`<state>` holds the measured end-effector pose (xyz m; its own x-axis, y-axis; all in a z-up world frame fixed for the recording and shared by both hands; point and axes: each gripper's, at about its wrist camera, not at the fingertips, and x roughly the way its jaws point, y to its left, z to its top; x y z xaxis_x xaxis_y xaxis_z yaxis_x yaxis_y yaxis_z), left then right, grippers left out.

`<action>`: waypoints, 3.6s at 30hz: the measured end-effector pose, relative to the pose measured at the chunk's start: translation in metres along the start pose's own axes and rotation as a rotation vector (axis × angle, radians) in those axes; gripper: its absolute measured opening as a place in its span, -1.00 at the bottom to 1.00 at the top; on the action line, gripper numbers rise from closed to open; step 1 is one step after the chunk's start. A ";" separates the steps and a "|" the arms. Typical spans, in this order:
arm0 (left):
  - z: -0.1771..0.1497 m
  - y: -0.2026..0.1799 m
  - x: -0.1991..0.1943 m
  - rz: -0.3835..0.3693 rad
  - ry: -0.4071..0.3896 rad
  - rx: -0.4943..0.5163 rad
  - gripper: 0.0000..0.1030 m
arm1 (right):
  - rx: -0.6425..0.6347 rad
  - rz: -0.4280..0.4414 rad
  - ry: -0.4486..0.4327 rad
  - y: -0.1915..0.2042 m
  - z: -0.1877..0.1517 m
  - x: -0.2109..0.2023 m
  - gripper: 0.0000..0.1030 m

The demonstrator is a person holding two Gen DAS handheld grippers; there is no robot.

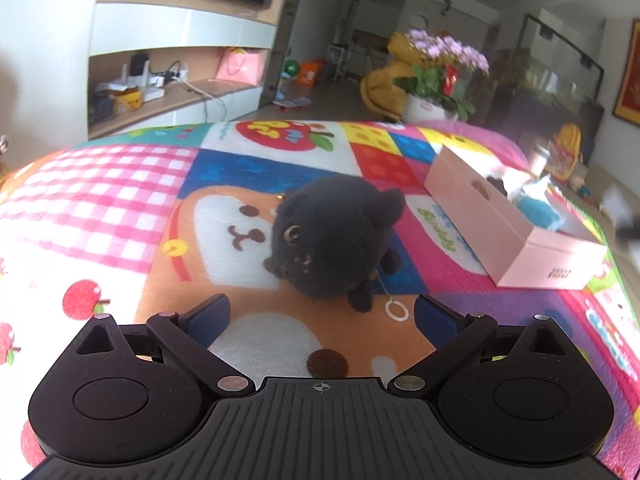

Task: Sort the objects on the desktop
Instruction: 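Grasp the black plush cat with the left gripper while the right gripper sets the battery holder on the mat, then hold the black plush cat in the left gripper above the mat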

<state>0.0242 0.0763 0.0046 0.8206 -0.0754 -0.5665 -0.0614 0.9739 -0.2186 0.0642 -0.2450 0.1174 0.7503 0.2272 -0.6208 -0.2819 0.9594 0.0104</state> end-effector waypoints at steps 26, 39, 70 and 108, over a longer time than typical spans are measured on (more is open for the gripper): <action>-0.002 -0.096 -0.008 -0.281 -0.090 0.510 1.00 | 0.073 -0.126 -0.072 -0.023 -0.081 0.011 0.89; 0.003 -0.098 -0.032 -0.261 -0.170 0.354 1.00 | 0.128 -0.181 -0.060 -0.037 -0.089 0.011 1.00; -0.006 -0.024 0.010 -0.025 0.064 0.439 0.86 | 0.130 -0.144 0.063 -0.024 -0.115 0.033 1.00; 0.006 -0.064 0.046 0.106 0.100 0.165 1.00 | 0.249 -0.171 0.127 -0.060 -0.120 0.038 1.00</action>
<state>0.0692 0.0115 -0.0024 0.7532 0.0164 -0.6575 -0.0438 0.9987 -0.0252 0.0380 -0.3137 -0.0013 0.6891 0.0515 -0.7228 0.0086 0.9968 0.0793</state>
